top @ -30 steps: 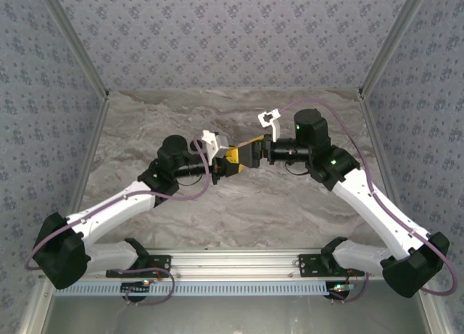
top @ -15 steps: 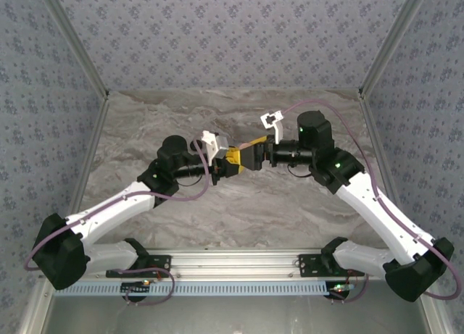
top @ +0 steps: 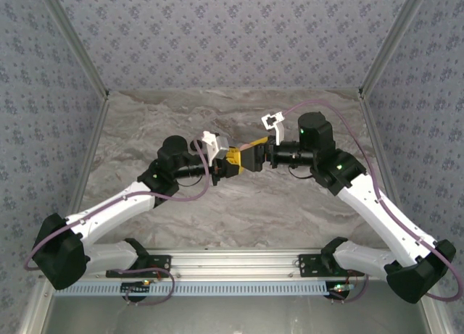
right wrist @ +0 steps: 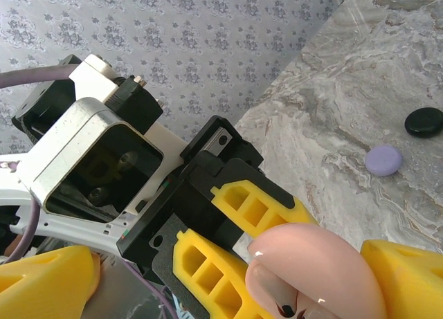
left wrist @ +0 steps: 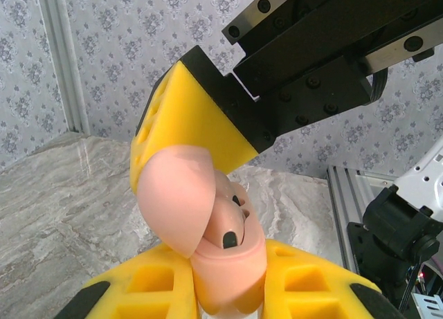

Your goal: Insert the wireless bluetooth earbuds into the charging case

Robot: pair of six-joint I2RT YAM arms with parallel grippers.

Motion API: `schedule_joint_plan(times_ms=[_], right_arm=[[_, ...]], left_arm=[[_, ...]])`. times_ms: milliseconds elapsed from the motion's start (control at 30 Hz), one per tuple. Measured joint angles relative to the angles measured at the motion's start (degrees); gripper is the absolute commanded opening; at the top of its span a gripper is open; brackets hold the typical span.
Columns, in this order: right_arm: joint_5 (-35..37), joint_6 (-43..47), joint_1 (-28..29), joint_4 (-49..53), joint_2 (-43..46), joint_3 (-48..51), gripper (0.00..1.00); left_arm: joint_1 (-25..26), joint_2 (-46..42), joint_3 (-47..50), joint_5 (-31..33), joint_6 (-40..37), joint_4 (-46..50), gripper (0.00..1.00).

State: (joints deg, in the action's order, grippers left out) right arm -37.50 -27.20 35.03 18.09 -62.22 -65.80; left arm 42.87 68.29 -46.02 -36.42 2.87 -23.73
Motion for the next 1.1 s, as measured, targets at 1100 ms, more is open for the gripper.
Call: schedule_joint_plan(times_ms=[1100], right_arm=[[32.7,5.8,1.1,12.8,-0.1,-7.2,1.00]], left_arm=[[-10.4,-2.6,9.4,9.1,8.6,10.1,0.00]])
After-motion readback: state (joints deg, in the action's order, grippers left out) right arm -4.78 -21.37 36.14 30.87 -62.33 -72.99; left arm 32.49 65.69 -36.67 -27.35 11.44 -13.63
